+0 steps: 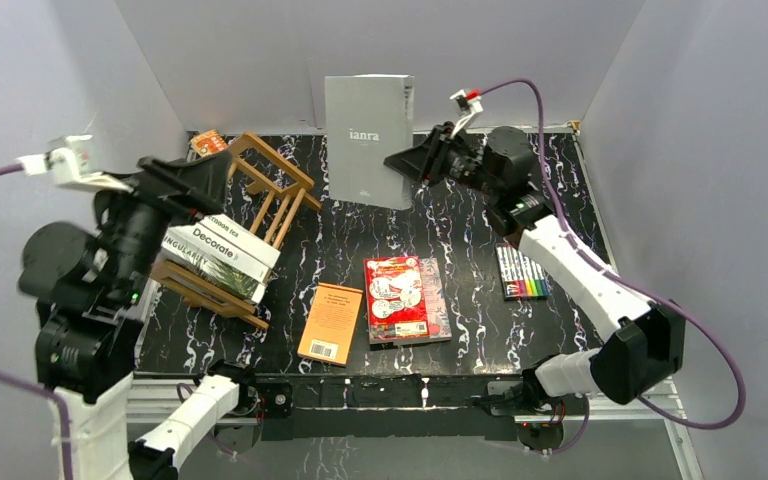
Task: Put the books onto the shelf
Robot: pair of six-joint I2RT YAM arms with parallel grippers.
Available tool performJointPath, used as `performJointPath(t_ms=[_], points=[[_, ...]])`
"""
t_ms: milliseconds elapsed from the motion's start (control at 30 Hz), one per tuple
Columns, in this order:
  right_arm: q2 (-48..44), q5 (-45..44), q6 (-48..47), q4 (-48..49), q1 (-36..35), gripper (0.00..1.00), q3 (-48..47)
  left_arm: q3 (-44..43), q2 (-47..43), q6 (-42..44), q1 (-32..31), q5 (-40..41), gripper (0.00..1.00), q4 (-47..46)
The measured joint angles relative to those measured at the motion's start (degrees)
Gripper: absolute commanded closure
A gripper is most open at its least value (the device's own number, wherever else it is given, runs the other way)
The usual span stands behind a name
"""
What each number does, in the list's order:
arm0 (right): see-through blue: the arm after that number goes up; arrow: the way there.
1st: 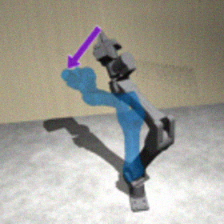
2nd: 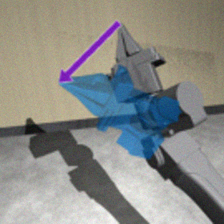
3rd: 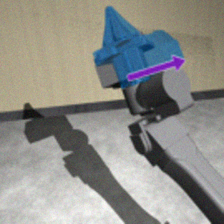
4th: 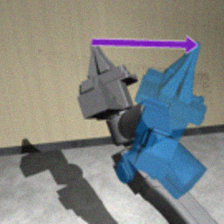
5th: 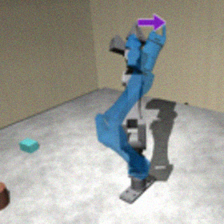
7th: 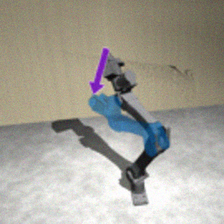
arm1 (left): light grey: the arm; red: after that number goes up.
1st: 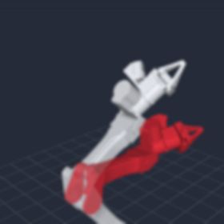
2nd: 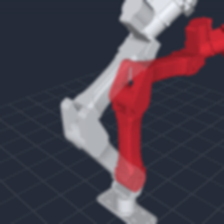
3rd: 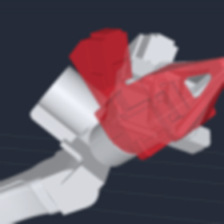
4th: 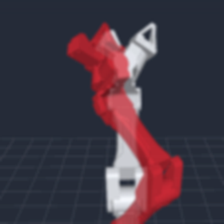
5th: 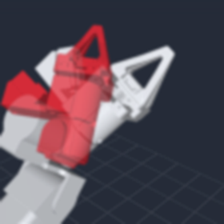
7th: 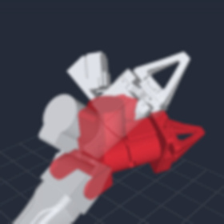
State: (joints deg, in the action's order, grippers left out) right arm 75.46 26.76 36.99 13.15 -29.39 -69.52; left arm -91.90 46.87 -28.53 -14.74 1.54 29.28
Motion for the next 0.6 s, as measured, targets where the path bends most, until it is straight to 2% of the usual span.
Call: performJointPath(t_ms=[133,400,600], points=[[4.92,-5.01,-6.95,-1.57,-5.01,0.63,-4.33,-3.76,-2.23,2.62,0.00,2.16,0.08,2.27],[17.14,-9.86,-21.99,-4.50,-14.82,0.65,-16.33,-6.43,-0.28,4.59,0.00,2.40,0.08,7.87],[24.70,-12.35,-28.02,-4.96,-21.66,0.65,-21.86,-6.62,1.01,4.72,0.00,2.60,0.08,9.88]])
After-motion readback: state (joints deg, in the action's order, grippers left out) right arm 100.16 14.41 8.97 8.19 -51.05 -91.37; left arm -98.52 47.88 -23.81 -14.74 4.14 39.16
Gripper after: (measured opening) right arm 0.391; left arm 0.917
